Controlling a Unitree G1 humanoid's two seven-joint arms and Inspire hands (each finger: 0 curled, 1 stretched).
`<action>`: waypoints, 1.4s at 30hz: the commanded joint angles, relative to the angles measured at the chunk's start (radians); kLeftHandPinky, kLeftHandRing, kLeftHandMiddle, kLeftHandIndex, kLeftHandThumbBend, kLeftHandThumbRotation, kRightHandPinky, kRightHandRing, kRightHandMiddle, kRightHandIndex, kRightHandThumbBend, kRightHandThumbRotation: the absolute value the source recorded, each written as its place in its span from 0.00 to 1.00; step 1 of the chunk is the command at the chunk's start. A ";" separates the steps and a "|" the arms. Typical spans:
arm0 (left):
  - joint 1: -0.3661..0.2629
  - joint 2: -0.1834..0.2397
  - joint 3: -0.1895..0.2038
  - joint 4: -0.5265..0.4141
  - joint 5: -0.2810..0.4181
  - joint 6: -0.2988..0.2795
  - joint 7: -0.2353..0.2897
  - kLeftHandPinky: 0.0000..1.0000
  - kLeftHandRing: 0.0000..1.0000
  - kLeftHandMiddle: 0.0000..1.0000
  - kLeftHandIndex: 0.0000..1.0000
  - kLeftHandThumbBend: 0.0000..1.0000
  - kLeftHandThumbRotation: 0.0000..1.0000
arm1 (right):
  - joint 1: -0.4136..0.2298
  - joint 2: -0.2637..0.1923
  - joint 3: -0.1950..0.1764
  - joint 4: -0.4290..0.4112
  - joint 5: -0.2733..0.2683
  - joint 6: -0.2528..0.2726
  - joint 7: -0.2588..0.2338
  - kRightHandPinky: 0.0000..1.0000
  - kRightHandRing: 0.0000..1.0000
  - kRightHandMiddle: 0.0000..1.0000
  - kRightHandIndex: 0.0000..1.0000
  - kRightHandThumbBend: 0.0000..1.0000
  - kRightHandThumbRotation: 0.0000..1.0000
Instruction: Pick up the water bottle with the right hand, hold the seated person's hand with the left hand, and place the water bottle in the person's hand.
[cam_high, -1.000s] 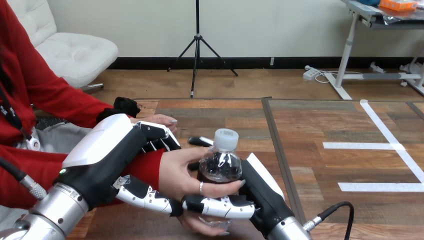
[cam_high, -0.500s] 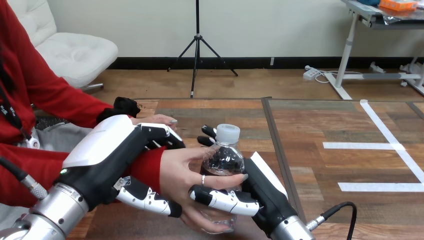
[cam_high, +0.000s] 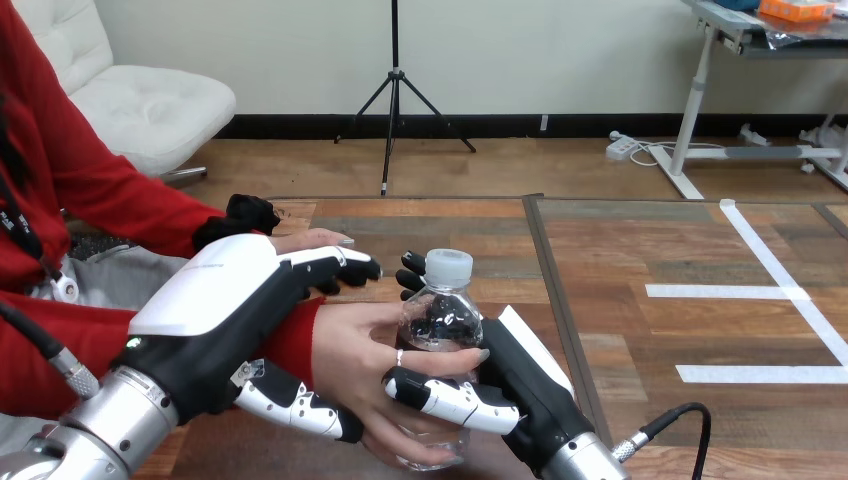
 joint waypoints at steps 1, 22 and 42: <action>-0.050 0.017 -0.006 0.016 0.015 -0.025 0.016 0.82 0.86 0.88 0.89 1.00 0.23 | -0.066 -0.009 -0.020 -0.005 0.009 -0.030 0.005 0.97 0.99 0.99 1.00 1.00 0.66; -0.043 0.028 0.009 0.065 0.052 -0.097 0.044 0.85 0.94 0.97 0.98 1.00 0.33 | -0.084 -0.022 -0.053 0.034 0.025 -0.047 0.017 0.96 0.98 0.98 1.00 1.00 0.64; -0.027 0.027 0.015 0.092 0.052 -0.138 0.061 0.85 0.95 1.00 1.00 1.00 0.35 | -0.099 -0.032 -0.071 0.072 0.027 -0.066 0.018 0.95 0.97 0.97 1.00 1.00 0.66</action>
